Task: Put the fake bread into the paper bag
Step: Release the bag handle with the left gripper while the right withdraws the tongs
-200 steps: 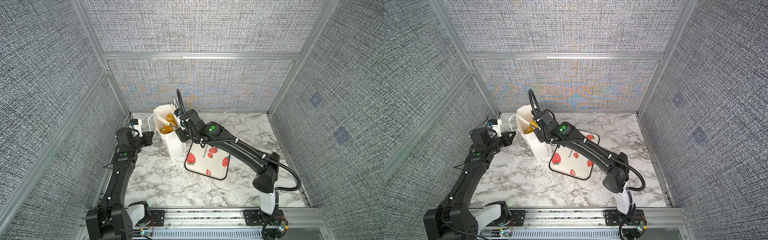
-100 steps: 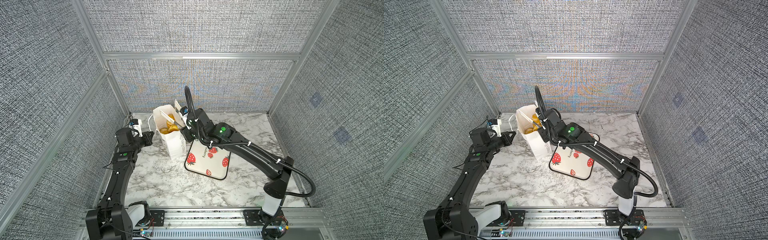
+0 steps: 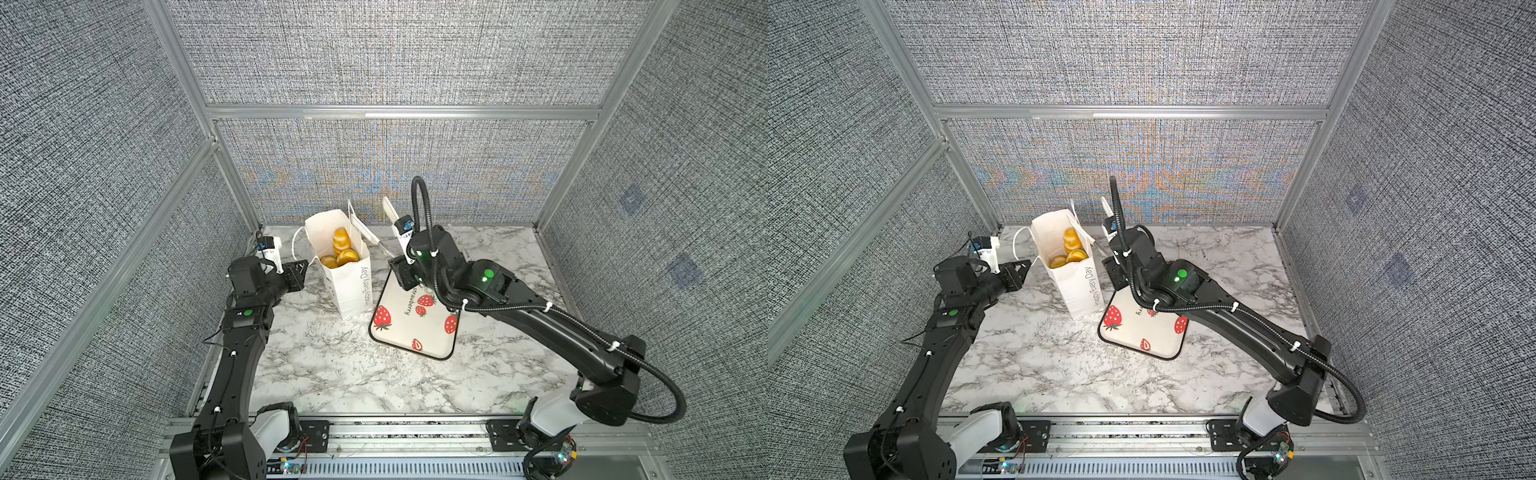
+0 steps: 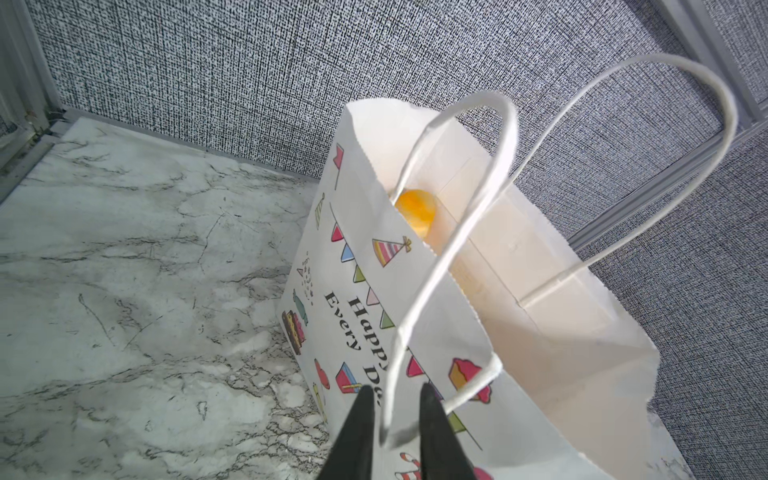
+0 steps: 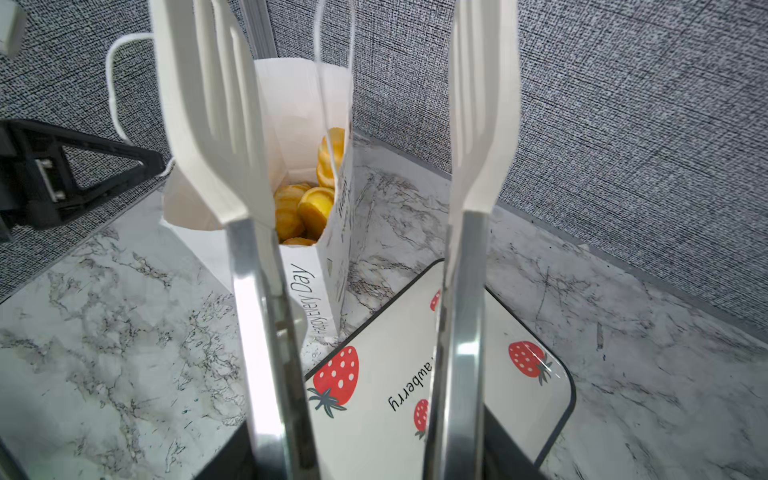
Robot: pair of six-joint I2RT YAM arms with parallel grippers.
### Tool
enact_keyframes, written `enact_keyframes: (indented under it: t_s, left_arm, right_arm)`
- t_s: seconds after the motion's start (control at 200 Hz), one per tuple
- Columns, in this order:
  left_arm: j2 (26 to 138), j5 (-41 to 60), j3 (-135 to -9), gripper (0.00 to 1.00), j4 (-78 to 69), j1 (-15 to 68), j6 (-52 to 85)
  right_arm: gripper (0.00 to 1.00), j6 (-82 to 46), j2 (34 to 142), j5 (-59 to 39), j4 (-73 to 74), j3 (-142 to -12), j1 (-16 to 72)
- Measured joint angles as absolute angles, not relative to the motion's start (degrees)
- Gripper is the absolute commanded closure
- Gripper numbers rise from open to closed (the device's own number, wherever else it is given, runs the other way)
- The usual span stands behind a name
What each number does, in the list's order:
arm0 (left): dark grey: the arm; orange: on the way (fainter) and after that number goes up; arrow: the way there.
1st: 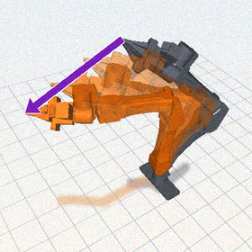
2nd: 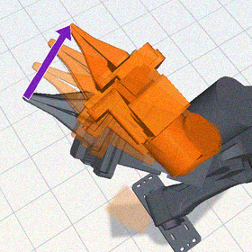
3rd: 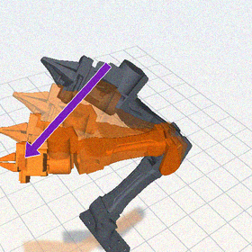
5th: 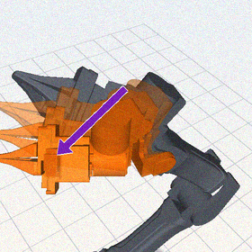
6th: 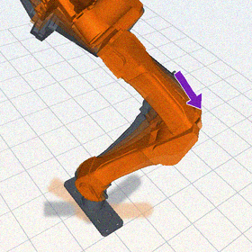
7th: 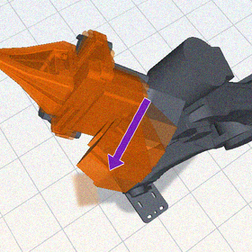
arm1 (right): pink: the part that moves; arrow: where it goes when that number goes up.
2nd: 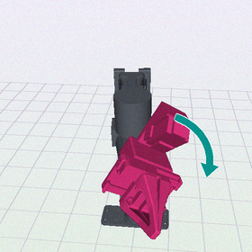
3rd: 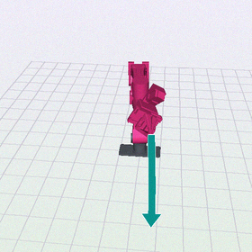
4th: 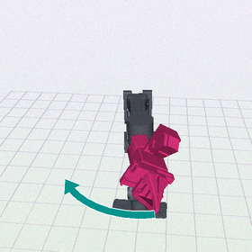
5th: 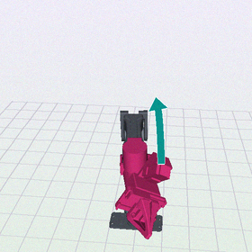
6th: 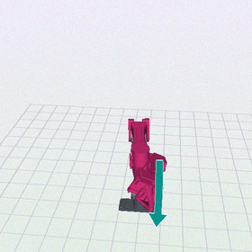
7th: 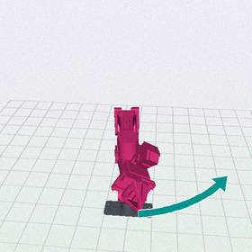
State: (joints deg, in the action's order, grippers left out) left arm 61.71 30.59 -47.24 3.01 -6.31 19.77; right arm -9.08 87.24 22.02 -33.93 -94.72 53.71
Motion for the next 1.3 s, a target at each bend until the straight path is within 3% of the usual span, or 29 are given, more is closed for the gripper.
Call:
enact_keyframes:
  t_s: [0.19, 0.55, 0.575, 0.59, 0.61, 1.3]
  left_arm:
    - [60.69, 31.62, -47.16, 0.33, 1.02, -6.20, 20.86]
    - [53.82, 31.97, -46.54, 0.17, -1.19, -5.67, 23.09]
    - [53.43, 31.88, -46.28, 0.14, -1.19, -5.65, 23.22]
    - [53.10, 31.86, -46.09, 0.04, -1.19, -5.63, 23.20]
    - [52.77, 31.86, -45.82, 0.01, -1.17, -5.61, 23.24]
    - [41.63, 26.44, -32.91, 0.01, 1.52, -3.11, 26.70]
  right_arm:
    - [0.44, -10.39, 80.88, 23.18, -33.54, -88.01, 52.25]
    - [0.44, -13.61, 69.84, 24.12, -32.82, -75.72, 46.57]
    - [0.44, -13.76, 69.23, 24.12, -32.84, -75.05, 46.13]
    - [0.45, -13.85, 68.88, 24.12, -32.80, -74.63, 45.87]
    - [0.45, -14.04, 68.40, 24.10, -32.80, -74.04, 45.50]
    - [0.44, -19.18, 59.83, 19.57, -32.97, -56.71, 28.27]
